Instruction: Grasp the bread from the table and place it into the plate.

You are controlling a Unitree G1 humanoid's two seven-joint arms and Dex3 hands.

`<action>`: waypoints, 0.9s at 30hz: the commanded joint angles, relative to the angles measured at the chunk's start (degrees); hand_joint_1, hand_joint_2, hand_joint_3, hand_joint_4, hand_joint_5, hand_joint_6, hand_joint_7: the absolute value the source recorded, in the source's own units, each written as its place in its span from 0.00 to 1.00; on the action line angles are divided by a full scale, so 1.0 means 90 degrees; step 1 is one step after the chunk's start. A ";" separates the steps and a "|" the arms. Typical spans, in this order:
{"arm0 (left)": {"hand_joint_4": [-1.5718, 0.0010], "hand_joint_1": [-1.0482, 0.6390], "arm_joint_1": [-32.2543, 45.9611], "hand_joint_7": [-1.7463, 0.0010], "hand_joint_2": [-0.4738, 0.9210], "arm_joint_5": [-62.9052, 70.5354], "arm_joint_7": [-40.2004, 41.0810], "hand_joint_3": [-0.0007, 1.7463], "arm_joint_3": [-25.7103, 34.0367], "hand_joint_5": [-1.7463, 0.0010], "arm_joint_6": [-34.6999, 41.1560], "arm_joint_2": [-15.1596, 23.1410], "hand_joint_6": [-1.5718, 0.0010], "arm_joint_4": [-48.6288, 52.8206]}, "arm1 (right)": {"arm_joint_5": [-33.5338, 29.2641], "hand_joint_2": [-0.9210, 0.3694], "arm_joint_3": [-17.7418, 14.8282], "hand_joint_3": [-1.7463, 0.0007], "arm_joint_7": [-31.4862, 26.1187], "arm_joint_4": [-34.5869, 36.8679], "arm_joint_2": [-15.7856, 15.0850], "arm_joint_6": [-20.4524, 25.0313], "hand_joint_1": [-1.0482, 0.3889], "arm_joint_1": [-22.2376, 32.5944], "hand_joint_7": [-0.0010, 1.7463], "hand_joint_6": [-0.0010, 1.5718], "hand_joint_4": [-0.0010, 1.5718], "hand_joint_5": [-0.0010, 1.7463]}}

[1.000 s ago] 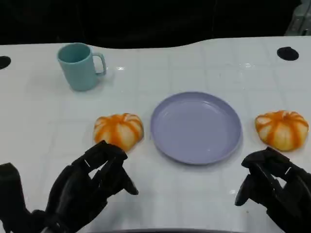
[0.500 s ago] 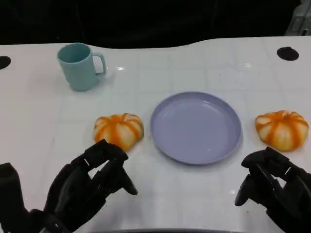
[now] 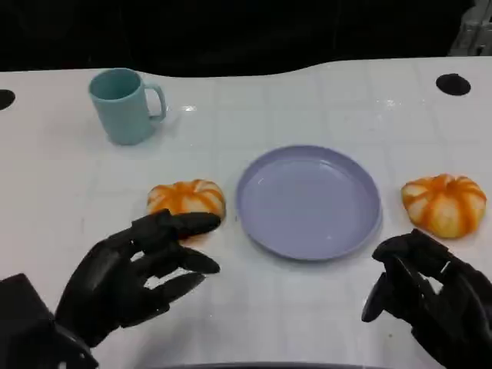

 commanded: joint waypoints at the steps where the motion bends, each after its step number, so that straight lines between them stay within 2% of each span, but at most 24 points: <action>1: 0.89 0.35 -0.0242 0.94 0.97 0.0839 0.0228 0.01 -0.0065 0.55 -0.0832 0.0473 0.72 0.0119 | -0.0046 0.00 -0.0013 0.84 -0.0022 0.0035 0.0005 -0.0085 0.40 -0.0064 0.79 0.35 0.39 1.00; 4: 0.93 0.36 -0.0384 0.96 0.95 0.1521 0.0486 0.00 -0.0159 0.58 -0.1388 0.0719 0.74 0.0270 | -0.0049 0.00 -0.0035 0.83 -0.0033 0.0023 0.0007 -0.0054 0.40 -0.0076 0.79 0.35 0.39 1.00; 7: 0.95 0.37 -0.0430 0.97 0.95 0.1673 0.0618 0.00 -0.0225 0.59 -0.1589 0.0796 0.75 0.0375 | -0.0055 0.00 -0.0044 0.83 -0.0028 0.0022 0.0005 -0.0053 0.40 -0.0078 0.79 0.34 0.39 1.00; 10: 0.95 0.38 -0.0565 0.98 0.93 0.2980 0.1318 0.00 -0.0290 0.62 -0.1684 0.1080 0.76 0.0053 | 0.0023 0.00 -0.0137 0.83 -0.0009 0.0022 -0.0033 0.0002 0.41 -0.0070 0.79 0.34 0.39 1.00; 13: 0.96 0.39 -0.0645 1.00 0.92 0.4001 0.1806 0.00 -0.0353 0.69 -0.1422 0.1290 0.78 -0.0343 | 0.0069 0.01 -0.0183 0.83 0.0072 0.0024 -0.0074 0.0020 0.40 -0.0056 0.80 0.34 0.39 1.00; 16: 0.97 0.40 -0.0673 1.00 0.92 0.4642 0.2048 0.00 -0.0435 0.70 -0.1069 0.1422 0.79 -0.0711 | 0.0073 0.00 -0.0194 0.82 0.0176 0.0050 -0.0121 -0.0005 0.40 -0.0053 0.81 0.32 0.39 1.00; 19: 0.99 0.44 -0.0762 1.00 0.87 0.5717 0.2398 0.00 -0.0603 0.70 -0.0600 0.1543 0.79 -0.1127 | 0.0097 0.01 -0.0228 0.82 0.0191 0.0052 -0.0122 0.0030 0.40 -0.0042 0.82 0.32 0.39 1.00; 27: 1.00 0.50 -0.0947 1.00 0.86 0.6929 0.2788 0.00 -0.1046 0.79 0.0009 0.1721 0.83 -0.1442 | 0.0040 0.02 -0.0214 0.82 0.0091 0.0008 -0.0089 0.0039 0.40 -0.0012 0.81 0.33 0.39 1.00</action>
